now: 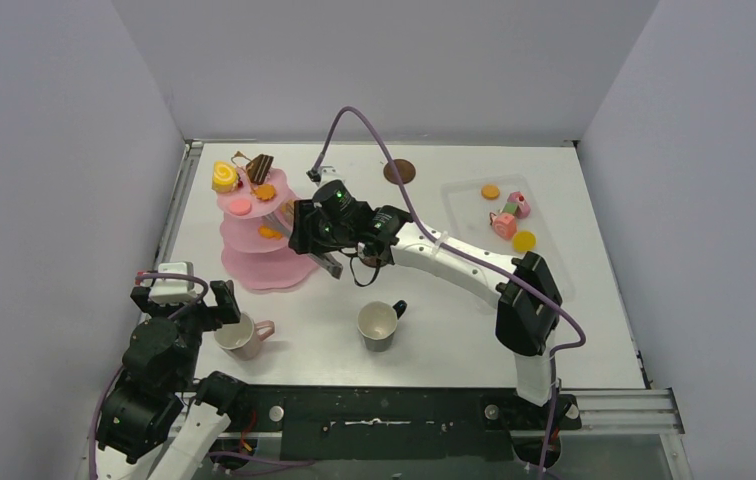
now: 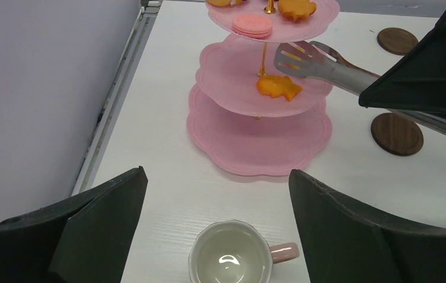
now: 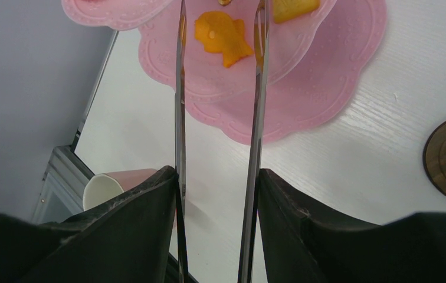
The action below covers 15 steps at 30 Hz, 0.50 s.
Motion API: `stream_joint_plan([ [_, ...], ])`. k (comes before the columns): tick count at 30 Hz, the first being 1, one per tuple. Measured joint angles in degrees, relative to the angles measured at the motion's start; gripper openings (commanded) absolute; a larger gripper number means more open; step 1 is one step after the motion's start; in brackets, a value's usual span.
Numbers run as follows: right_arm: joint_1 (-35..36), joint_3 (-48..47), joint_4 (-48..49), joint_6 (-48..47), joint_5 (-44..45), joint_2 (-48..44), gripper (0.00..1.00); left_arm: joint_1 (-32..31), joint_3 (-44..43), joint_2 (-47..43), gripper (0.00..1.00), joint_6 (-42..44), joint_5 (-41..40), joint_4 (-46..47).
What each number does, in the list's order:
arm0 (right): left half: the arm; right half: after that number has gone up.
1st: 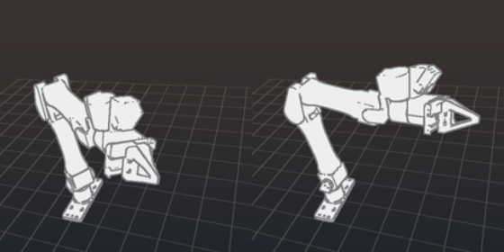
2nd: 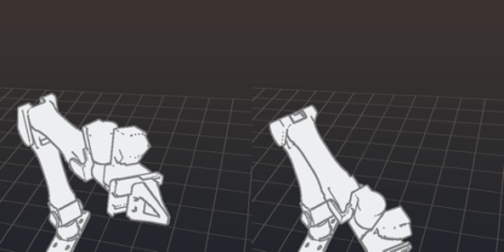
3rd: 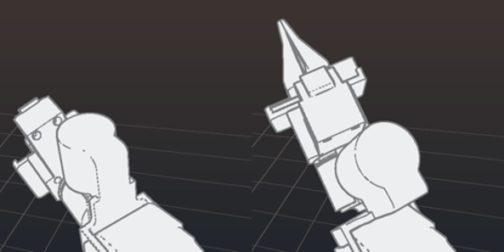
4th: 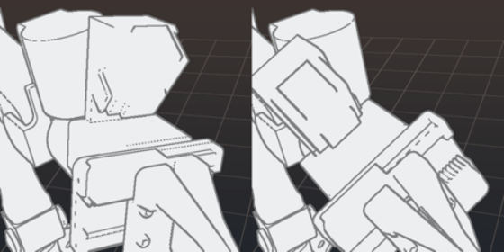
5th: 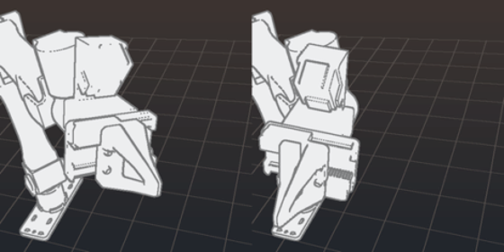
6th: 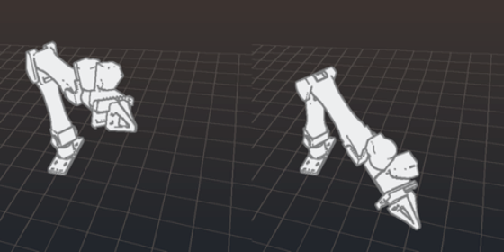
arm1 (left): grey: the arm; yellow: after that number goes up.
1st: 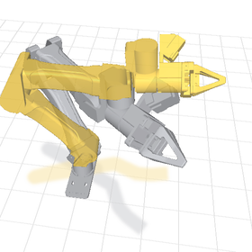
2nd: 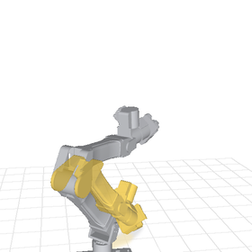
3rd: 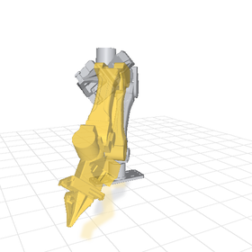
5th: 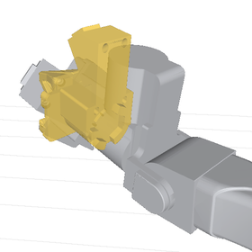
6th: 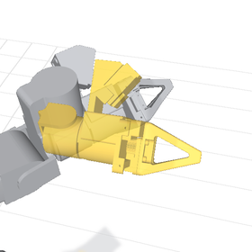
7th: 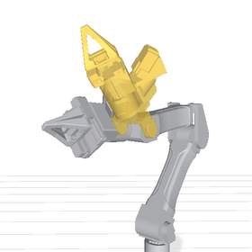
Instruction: Serve the afternoon tea
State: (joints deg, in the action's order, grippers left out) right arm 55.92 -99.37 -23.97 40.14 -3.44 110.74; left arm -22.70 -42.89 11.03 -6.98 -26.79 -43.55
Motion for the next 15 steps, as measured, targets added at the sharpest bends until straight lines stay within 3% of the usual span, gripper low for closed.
stream_joint_plan([
  [9, 0.0, 0.3, -4.2, -1.8, 0.6, -0.9, 0.47, 0.0, 0.0, 0.0, 0.89, 0.0, 0.0, 0.0],
  [15, -0.6, 4.2, -7.5, -5.3, 3.3, -7.6, 0.47, 0.0, 0.0, 0.0, 0.89, 0.0, 0.4, 0.0],
])
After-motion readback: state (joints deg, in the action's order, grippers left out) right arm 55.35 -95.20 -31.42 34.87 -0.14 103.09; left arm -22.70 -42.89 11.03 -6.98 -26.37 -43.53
